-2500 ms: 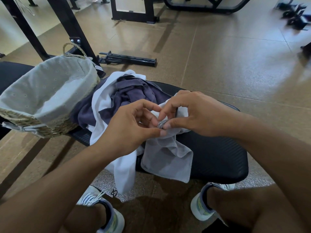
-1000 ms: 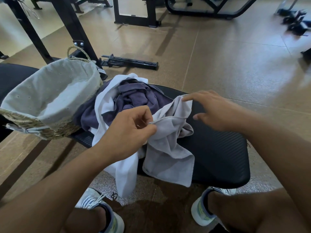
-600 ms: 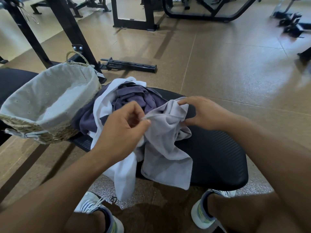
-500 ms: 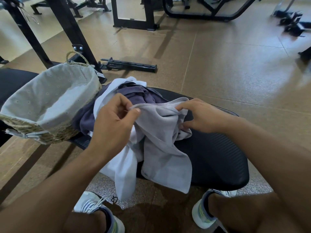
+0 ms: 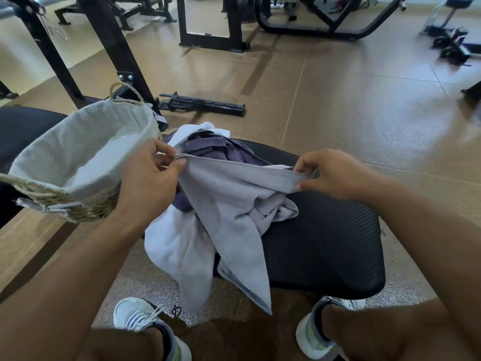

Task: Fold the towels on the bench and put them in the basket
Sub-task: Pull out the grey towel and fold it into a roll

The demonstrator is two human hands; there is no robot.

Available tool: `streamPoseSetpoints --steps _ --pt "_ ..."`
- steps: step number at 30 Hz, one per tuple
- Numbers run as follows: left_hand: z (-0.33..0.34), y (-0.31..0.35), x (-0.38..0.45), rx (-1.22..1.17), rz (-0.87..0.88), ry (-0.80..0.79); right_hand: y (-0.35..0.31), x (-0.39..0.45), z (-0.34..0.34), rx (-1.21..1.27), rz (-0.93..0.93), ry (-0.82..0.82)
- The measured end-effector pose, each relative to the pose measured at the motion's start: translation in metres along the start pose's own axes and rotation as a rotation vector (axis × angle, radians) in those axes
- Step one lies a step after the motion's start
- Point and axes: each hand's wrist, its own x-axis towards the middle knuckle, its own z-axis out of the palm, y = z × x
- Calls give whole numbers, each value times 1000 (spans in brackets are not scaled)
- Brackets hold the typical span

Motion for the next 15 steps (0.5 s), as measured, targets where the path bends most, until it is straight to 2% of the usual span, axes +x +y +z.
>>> streamPoseSetpoints --steps 4,9,11,15 --pt "-1 -1 -1 73 44 -11 7 0 -1 -22 23 100" --pt "-1 4 -6 88 112 -18 24 7 3 -45 108 43" --pt "0 4 -8 89 126 -36 29 9 6 -28 129 66" --pt "-3 0 -8 92 145 -139 32 12 8 -33 112 61"
